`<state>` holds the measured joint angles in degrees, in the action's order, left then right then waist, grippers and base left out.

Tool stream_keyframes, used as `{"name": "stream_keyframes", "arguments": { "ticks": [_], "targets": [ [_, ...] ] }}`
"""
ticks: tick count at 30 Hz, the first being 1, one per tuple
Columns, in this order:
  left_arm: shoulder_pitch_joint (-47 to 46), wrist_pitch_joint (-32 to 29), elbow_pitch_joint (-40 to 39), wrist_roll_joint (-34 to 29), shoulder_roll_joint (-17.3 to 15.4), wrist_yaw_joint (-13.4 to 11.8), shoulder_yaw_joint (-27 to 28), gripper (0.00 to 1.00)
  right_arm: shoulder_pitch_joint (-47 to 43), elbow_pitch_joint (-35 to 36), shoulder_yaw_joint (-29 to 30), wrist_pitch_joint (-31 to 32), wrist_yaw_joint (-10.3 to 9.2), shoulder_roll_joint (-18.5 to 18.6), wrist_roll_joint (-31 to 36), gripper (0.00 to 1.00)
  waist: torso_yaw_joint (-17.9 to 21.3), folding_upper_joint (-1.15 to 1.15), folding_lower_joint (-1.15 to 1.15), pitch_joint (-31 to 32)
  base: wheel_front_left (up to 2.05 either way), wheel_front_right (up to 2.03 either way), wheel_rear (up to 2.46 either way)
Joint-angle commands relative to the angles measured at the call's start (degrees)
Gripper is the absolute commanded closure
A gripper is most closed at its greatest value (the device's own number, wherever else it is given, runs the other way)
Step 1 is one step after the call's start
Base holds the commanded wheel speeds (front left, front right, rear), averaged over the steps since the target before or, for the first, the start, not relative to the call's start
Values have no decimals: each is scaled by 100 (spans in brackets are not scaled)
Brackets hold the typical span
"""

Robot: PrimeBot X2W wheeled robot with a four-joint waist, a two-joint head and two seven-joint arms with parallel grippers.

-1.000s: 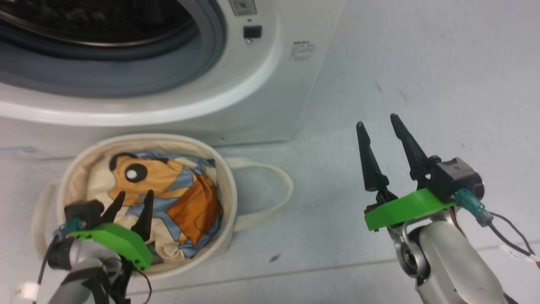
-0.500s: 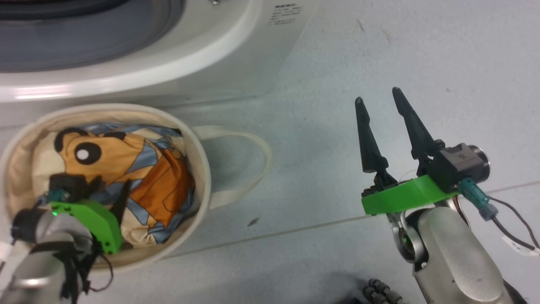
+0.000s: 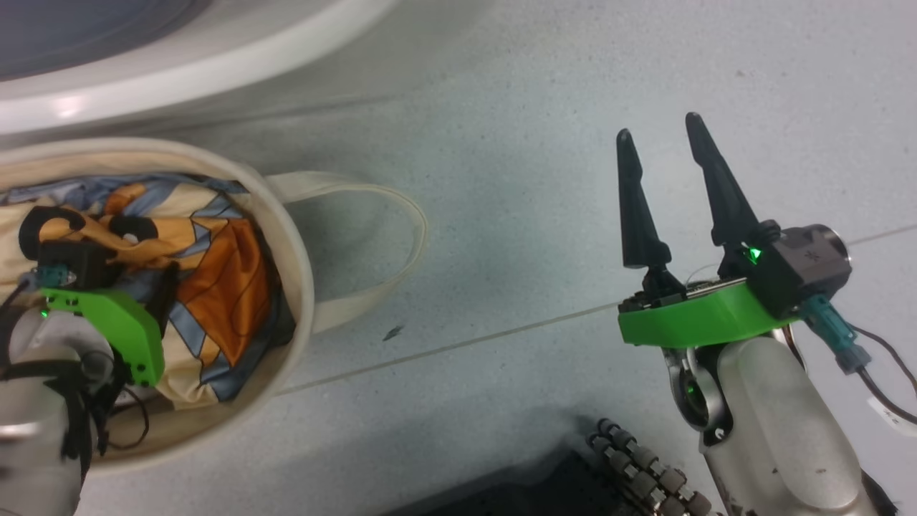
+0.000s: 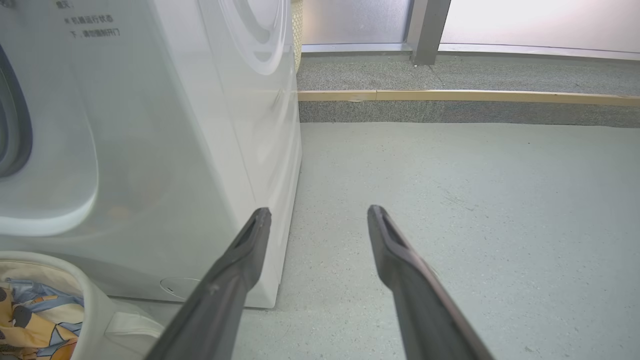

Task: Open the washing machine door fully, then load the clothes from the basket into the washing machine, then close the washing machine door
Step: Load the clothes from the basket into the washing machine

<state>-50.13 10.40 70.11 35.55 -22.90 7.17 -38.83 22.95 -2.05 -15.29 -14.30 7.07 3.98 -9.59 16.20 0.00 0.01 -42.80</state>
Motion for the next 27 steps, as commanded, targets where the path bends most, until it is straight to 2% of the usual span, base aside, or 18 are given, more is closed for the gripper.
{"name": "stream_keyframes", "arguments": {
  "ticks": [1,4,5,6,7,8,15,20,23,27],
  "targets": [
    [-70,9,23,107,-276,32,75,0,-121,217,-27,-70,42,-69,46,0,70,0,-1,-116,0,0,0],
    [-145,24,59,208,-292,32,6,0,-139,218,-5,-70,42,-87,58,0,85,0,-1,-140,0,0,0],
    [-156,27,73,241,-298,32,-16,8,-135,218,-11,-70,42,-91,56,0,93,0,-1,-139,2,2,2],
    [-169,40,88,275,-310,32,-29,26,-129,219,-16,-70,42,-94,55,0,99,0,-1,-135,2,2,2],
    [-175,50,105,318,-318,32,-34,89,-123,217,-18,-70,42,-97,57,0,103,0,-1,-126,1,1,1],
    [-173,47,119,357,-322,32,-45,100,-117,216,-19,-70,42,-100,57,0,105,0,-1,-112,0,0,0],
    [-108,175,133,606,-252,32,-92,100,-96,122,-24,-70,42,-107,44,0,2,0,-1,129,0,0,0],
    [125,399,28,1046,-46,32,175,100,-9,-51,-55,-70,42,-109,-117,0,-198,0,-1,579,0,0,0],
    [291,451,-270,1151,29,32,267,100,30,-185,-109,-70,42,-109,-181,0,-362,0,-1,889,0,0,0],
    [581,457,-979,1030,2,32,679,100,22,-373,-139,-70,42,-109,-262,0,-614,0,-1,1318,0,0,0]
  ]
}}
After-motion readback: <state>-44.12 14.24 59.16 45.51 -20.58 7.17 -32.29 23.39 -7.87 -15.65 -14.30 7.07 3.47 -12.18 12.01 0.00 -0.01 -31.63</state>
